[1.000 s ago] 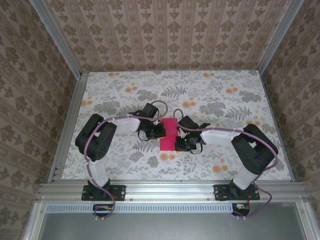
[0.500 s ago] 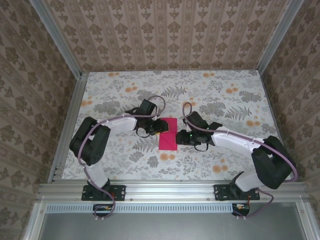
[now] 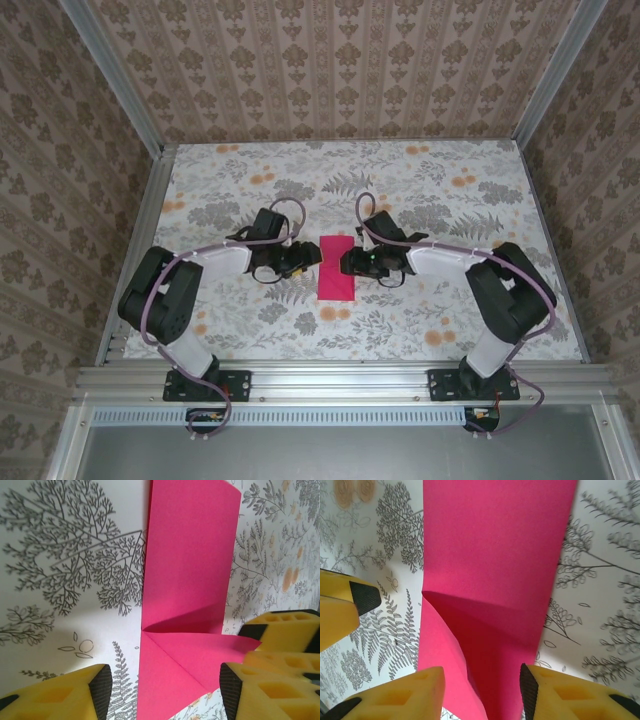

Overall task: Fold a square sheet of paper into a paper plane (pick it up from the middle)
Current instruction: Turn over the paper at the center of the table.

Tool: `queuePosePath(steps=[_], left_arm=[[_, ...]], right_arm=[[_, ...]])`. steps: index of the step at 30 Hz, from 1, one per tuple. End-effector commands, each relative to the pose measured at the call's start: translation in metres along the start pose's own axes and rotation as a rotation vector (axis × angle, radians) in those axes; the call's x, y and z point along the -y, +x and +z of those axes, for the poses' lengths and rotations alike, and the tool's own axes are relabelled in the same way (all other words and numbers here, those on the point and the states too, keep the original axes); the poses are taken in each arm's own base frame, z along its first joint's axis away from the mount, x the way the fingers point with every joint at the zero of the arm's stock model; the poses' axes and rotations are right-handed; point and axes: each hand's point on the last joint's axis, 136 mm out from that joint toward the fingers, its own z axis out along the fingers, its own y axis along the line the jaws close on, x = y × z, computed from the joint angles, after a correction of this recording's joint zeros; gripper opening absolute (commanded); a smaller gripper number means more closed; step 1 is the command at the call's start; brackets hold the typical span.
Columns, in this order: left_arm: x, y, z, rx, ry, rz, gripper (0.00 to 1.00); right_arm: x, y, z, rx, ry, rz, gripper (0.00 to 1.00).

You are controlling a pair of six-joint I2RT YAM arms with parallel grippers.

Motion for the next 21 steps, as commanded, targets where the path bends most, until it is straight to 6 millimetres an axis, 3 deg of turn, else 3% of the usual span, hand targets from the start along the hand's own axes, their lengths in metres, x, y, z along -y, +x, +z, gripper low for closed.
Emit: queuePosePath(steps=[1, 7, 13, 21], left_arm=[[0.014, 0.002, -0.003, -0.001, 0.098, -0.016, 0.62], [0.017, 0.014, 0.0, -0.038, 0.168, -0.029, 0.63], [0.027, 0.019, 0.001, -0.049, 0.24, -0.008, 0.63], [0.039, 0.02, 0.009, -0.056, 0.268, 0.003, 0.65]], right_arm=[[-0.019, -0.005, 0.006, -0.027, -0.113, -0.034, 0.39], [-0.022, -0.011, 0.008, -0.01, -0.237, 0.041, 0.15], [-0.042, -0.023, -0.011, 0.036, -0.409, 0.103, 0.12], [-0.047, -0.032, -0.024, 0.072, -0.5, 0.177, 0.12]])
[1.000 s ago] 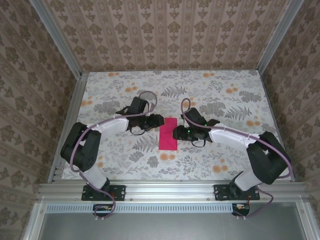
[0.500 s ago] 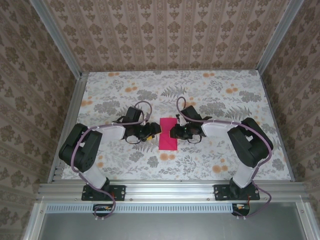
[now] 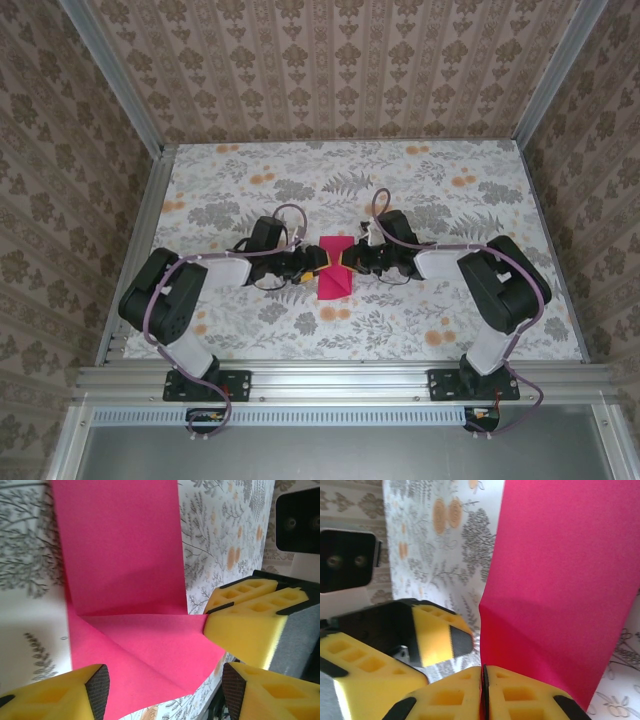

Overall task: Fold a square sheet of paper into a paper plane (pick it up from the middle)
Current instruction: Turn over the paper at the center of the table.

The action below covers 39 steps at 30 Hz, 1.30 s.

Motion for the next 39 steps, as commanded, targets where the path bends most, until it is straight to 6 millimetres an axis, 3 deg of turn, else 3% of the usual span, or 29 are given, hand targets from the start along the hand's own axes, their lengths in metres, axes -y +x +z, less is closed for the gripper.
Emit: queuePosePath(steps=[1, 9, 19, 30, 35, 39], left_arm=[[0.008, 0.001, 0.007, -0.014, 0.041, -0.004, 0.65], [0.015, -0.004, 0.015, 0.007, 0.069, -0.008, 0.64], [0.028, -0.009, 0.013, 0.027, 0.123, 0.027, 0.46], [0.026, -0.011, 0.008, 0.048, 0.114, 0.039, 0.23], [0.024, -0.011, 0.007, 0.046, 0.085, 0.059, 0.12], [0.026, -0.012, -0.001, 0.048, 0.042, 0.097, 0.08]], right_arm=[[-0.026, -0.008, -0.009, 0.031, -0.106, 0.005, 0.12], [-0.022, -0.009, -0.009, 0.039, -0.103, 0.033, 0.12], [-0.014, -0.01, -0.012, 0.051, -0.102, 0.064, 0.12], [-0.007, -0.009, -0.015, 0.057, -0.086, 0.083, 0.13], [-0.007, -0.011, -0.021, 0.066, -0.053, 0.072, 0.21], [-0.001, -0.018, -0.044, 0.124, 0.098, 0.005, 0.4]])
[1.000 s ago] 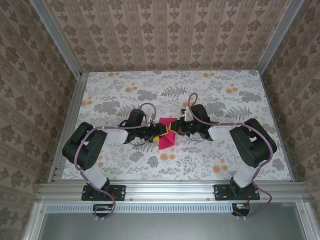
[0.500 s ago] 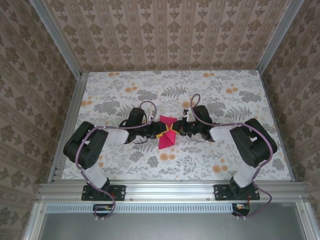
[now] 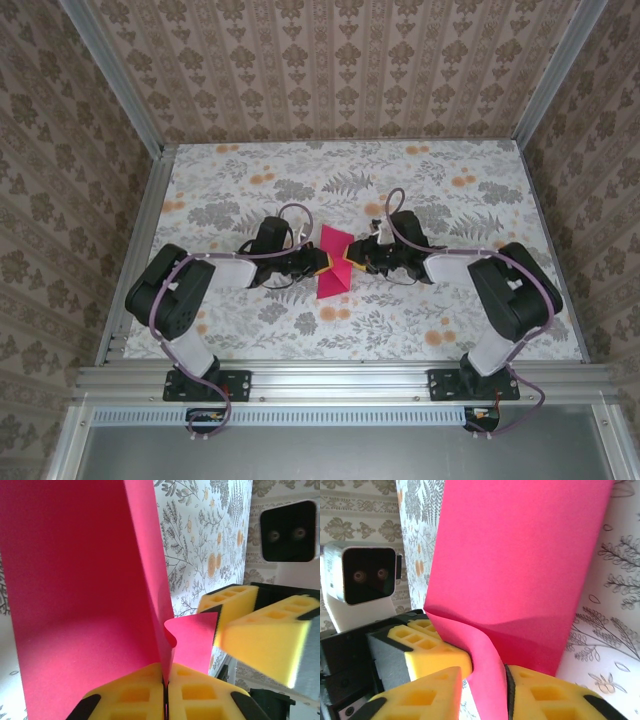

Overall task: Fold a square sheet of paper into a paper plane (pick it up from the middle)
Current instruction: Turn over the paper at the center of the table.

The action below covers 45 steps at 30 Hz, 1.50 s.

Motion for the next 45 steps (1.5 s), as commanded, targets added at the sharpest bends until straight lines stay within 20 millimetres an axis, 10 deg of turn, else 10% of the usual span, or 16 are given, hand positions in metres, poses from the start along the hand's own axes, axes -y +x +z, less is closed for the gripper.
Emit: queuePosePath(steps=[1, 9, 21, 33, 45], left_arm=[[0.014, -0.008, -0.014, 0.021, -0.03, 0.092, 0.07], [0.016, -0.014, -0.054, 0.013, -0.344, 0.267, 0.08], [0.012, -0.052, -0.14, 0.049, -1.15, 0.607, 0.1], [-0.02, -0.074, -0.078, -0.063, -1.511, 0.831, 0.1], [-0.036, -0.04, -0.01, -0.175, -1.361, 0.837, 0.19]], right_arm=[[0.0, -0.013, -0.026, 0.077, 0.143, -0.09, 0.45], [0.005, -0.022, -0.092, 0.243, 0.39, -0.215, 0.73], [0.02, -0.025, -0.159, 0.456, 0.569, -0.247, 0.85], [0.032, -0.02, -0.184, 0.515, 0.629, -0.21, 0.86], [0.042, -0.018, -0.189, 0.518, 0.657, -0.171, 0.86]])
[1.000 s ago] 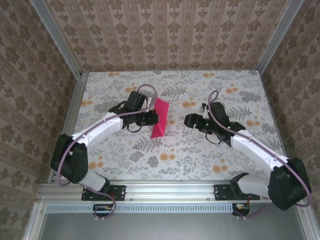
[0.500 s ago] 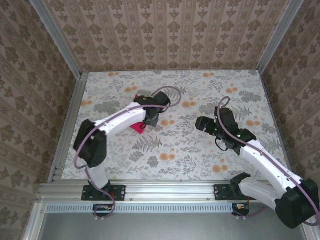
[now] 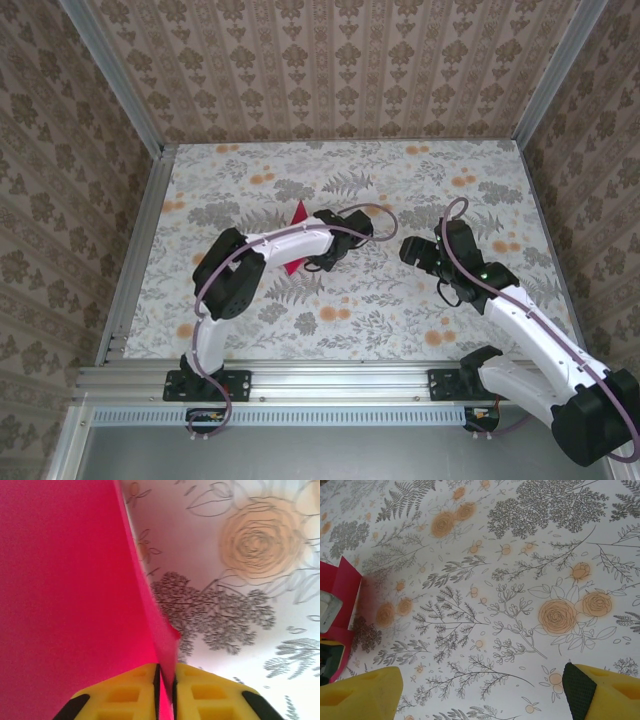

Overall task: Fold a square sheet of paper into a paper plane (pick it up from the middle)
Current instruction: Turn over the paper at the center of the table.

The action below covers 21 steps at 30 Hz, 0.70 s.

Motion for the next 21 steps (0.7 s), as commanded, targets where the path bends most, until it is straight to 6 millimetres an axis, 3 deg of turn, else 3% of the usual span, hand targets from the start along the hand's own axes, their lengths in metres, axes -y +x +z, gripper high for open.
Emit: queuePosePath(steps=[1, 5, 13, 18, 21], left_arm=[[0.023, -0.003, 0.001, -0.004, 0.076, 0.016, 0.22], [0.035, -0.007, -0.012, 0.02, 0.181, -0.002, 0.35], [0.047, -0.023, -0.09, 0.16, 0.658, -0.149, 0.55], [0.018, -0.027, -0.115, 0.24, 0.958, -0.35, 0.6], [-0.011, -0.024, -0.1, 0.252, 0.994, -0.483, 0.61]], right_arm=[[0.012, 0.003, -0.001, -0.004, 0.05, 0.018, 0.86], [0.013, 0.002, -0.001, -0.006, 0.054, 0.024, 0.86], [0.008, 0.006, 0.005, -0.044, 0.037, 0.015, 0.86], [-0.009, 0.012, 0.013, -0.091, -0.042, 0.008, 0.86], [-0.024, 0.015, 0.019, -0.111, -0.101, 0.011, 0.86]])
